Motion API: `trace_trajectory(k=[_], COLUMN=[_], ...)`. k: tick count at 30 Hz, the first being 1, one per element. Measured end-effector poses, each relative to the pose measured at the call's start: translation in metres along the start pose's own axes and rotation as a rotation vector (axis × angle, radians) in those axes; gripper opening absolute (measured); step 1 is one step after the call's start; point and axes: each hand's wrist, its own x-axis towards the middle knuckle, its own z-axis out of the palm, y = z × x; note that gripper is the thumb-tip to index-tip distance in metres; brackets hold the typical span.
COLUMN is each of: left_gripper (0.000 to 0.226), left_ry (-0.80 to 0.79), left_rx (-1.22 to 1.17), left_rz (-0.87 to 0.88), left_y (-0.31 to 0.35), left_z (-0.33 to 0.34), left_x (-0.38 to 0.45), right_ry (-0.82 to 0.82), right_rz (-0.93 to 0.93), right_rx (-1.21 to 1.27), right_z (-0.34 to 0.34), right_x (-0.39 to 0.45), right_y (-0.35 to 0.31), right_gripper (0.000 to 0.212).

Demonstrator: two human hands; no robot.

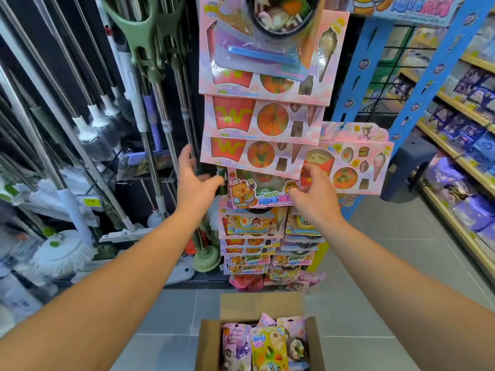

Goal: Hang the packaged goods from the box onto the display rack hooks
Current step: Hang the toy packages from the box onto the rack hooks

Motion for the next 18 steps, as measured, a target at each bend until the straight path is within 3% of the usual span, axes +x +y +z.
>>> trace_trajectory(k=[5, 11, 18], left_gripper=[0.062, 0.072, 0.051], left_ry=[-0.148, -0.194, -0.231], left_rx=[0.128, 0.242, 0.295], left_rz=[0.059, -0.082, -0.208], left_y=[0.005, -0.007, -0.064], left_z=[0.002, 0.008, 0.023], left_x=[-0.015, -0.034, -0.089], right_ry=[0.017, -0.049, -0.241], right_rz=[0.065, 0.111, 0.176], right_rx=[0.092, 0.101, -0.003], right_z=[-0.006, -0.019, 0.000], right_x=[-0.003, -0.024, -0.079], right_y=[-0.005, 0.011, 0.063], right_gripper=[0.061, 0.074, 0.056])
